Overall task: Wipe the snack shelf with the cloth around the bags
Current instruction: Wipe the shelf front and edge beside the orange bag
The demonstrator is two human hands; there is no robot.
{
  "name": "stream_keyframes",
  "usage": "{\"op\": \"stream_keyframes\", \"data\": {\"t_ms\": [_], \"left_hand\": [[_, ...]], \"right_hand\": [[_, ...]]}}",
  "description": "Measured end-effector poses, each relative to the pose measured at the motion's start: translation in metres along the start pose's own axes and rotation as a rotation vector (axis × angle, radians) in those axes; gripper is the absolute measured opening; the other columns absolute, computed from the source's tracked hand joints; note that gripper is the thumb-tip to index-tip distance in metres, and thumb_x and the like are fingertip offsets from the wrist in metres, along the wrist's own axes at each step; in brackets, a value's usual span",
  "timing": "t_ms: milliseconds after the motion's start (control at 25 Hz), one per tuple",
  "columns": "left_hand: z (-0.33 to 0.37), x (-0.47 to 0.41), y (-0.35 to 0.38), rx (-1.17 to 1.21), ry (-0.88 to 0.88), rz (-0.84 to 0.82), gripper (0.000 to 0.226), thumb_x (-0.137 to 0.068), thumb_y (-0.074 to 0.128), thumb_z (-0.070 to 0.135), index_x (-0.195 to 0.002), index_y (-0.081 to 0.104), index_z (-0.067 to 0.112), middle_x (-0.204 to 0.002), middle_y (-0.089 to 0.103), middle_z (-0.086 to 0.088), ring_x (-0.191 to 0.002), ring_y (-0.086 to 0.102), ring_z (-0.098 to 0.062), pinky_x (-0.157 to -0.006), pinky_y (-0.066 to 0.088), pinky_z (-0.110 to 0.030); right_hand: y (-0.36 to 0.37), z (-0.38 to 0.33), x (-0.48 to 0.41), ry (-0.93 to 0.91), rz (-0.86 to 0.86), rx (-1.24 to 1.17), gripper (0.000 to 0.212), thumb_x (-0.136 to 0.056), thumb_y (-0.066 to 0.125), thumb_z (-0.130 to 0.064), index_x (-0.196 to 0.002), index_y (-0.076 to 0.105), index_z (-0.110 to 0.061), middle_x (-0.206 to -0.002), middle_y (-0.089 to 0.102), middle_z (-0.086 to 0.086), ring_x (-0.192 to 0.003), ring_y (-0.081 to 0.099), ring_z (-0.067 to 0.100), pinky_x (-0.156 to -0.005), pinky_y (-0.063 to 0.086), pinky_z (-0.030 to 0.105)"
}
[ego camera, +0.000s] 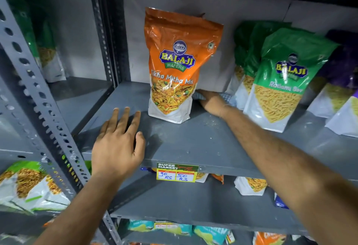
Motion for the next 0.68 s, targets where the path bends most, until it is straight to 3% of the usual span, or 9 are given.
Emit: {"op": "stream_keyframes", "data": {"t_ms": [120,280,360,520,680], "left_hand": [[0.0,0.001,-0.002,0.018,0.002,0.013,0.064,-0.1,0.023,0.043,-0.158,0.041,0.022,-0.167,0.038,-0.01,-0.16,0.02,-0.031,-0.121,0.036,-0.054],[0.0,0.002,-0.001,0.033,0.011,0.017,0.065,-0.1,0.023,0.043,-0.158,0.041,0.02,-0.165,0.04,-0.011,-0.159,0.022,-0.032,-0.121,0.035,-0.055],[0.0,0.001,-0.001,0.037,0.005,0.021,0.065,-0.099,0.023,0.043,-0.158,0.042,0.021,-0.164,0.041,-0.012,-0.159,0.023,-0.033,-0.12,0.035,-0.057],[0.0,0.001,-0.001,0.035,0.007,0.026,0.065,-0.098,0.025,0.042,-0.158,0.041,0.02,-0.164,0.042,-0.012,-0.158,0.021,-0.035,-0.119,0.036,-0.059],[-0.001,0.001,0.001,0.036,0.005,0.027,0.066,-0.098,0.025,0.042,-0.159,0.038,0.021,-0.165,0.04,-0.012,-0.159,0.018,-0.035,-0.12,0.034,-0.059]], "right_hand": [[0.001,0.011,0.045,-0.036,-0.056,-0.04,0.031,-0.099,0.051,-0.026,-0.126,0.062,-0.015,-0.128,0.064,0.008,-0.118,0.061,0.024,-0.098,0.047,0.034],[-0.015,0.017,0.09,-0.168,-0.133,-0.186,0.035,-0.099,0.053,-0.014,-0.132,0.062,-0.022,-0.135,0.065,0.001,-0.124,0.059,0.016,-0.111,0.042,0.034],[-0.031,0.014,0.08,-0.157,-0.076,-0.221,0.032,-0.096,0.052,-0.015,-0.125,0.066,-0.022,-0.122,0.071,0.003,-0.112,0.065,0.016,-0.104,0.049,0.043],[-0.04,-0.006,0.042,0.034,0.185,-0.063,0.023,-0.093,0.049,-0.021,-0.11,0.064,-0.023,-0.105,0.07,0.004,-0.092,0.064,0.025,-0.076,0.049,0.034],[-0.002,-0.011,0.018,0.035,0.039,-0.028,0.037,-0.099,0.05,-0.034,-0.134,0.059,-0.025,-0.134,0.064,0.013,-0.115,0.062,0.036,-0.097,0.048,0.038]]}}
Point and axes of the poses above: each hand's wrist, its own x-axis away from the middle knuckle, its own y-axis out of the palm, z = x × y, the point moved 1 cm from there along -x, towards the middle knuckle
